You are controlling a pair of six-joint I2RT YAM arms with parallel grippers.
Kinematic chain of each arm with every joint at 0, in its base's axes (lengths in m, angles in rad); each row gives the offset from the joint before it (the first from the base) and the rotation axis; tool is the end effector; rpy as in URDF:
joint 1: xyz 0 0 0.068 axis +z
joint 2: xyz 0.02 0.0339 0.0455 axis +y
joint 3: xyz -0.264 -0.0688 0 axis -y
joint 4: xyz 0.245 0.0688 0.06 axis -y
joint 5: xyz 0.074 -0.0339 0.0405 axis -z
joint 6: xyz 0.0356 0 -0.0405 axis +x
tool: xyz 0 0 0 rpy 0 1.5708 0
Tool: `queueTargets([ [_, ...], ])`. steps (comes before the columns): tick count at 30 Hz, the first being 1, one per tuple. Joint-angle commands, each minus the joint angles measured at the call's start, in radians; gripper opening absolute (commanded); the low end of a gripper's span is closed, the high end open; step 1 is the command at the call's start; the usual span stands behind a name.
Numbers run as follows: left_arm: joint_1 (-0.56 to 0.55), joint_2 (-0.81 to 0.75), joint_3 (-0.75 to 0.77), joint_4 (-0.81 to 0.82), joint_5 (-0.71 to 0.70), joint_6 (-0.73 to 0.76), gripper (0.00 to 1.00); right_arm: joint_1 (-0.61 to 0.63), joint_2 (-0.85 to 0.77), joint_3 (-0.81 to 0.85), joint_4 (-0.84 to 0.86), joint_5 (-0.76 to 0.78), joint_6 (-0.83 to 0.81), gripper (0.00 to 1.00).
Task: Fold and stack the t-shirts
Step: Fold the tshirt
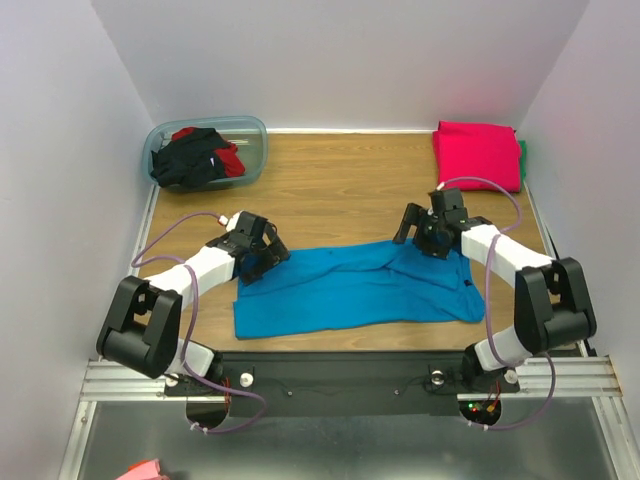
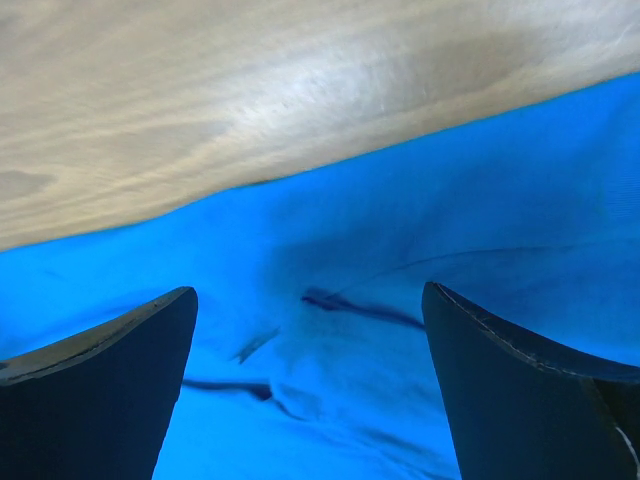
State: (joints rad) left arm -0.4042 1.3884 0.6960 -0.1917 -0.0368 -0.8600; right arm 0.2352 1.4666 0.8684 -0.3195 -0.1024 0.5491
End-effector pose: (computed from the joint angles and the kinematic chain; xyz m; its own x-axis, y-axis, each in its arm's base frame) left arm 0.2473 -0.1044 0.1782 -0.7455 -0.5048 -0.4352 -0.2964 0.8359 -0.4619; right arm 0.2863 0.0723 0.2008 -0.8113 0.3395 -0.4759 0.1538 0.9094 0.3864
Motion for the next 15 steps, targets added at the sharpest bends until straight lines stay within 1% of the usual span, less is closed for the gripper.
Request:
queueTargets([
  [1, 0.002, 0.004, -0.021, 0.008, -0.067, 0.026, 0.98, 0.018, 0.037, -0.002, 0.042, 0.015, -0.006, 1.0],
  [4, 0.01, 0.02, -0.027, -0.002, -0.077, 0.026, 0.98, 0.018, 0.018, -0.037, 0.042, 0.021, -0.003, 1.0],
  [8, 0.013, 0.044, -0.042, 0.006, -0.075, 0.018, 0.98, 0.018, -0.058, -0.101, 0.042, -0.005, 0.006, 0.99],
  [9, 0.015, 0.047, -0.046, 0.012, -0.075, 0.018, 0.98, 0.018, -0.083, -0.109, 0.042, -0.005, 0.011, 0.96],
  [15, 0.013, 0.055, -0.064, 0.029, -0.064, 0.019, 0.98, 0.018, -0.077, -0.103, 0.04, 0.012, 0.0, 0.89],
])
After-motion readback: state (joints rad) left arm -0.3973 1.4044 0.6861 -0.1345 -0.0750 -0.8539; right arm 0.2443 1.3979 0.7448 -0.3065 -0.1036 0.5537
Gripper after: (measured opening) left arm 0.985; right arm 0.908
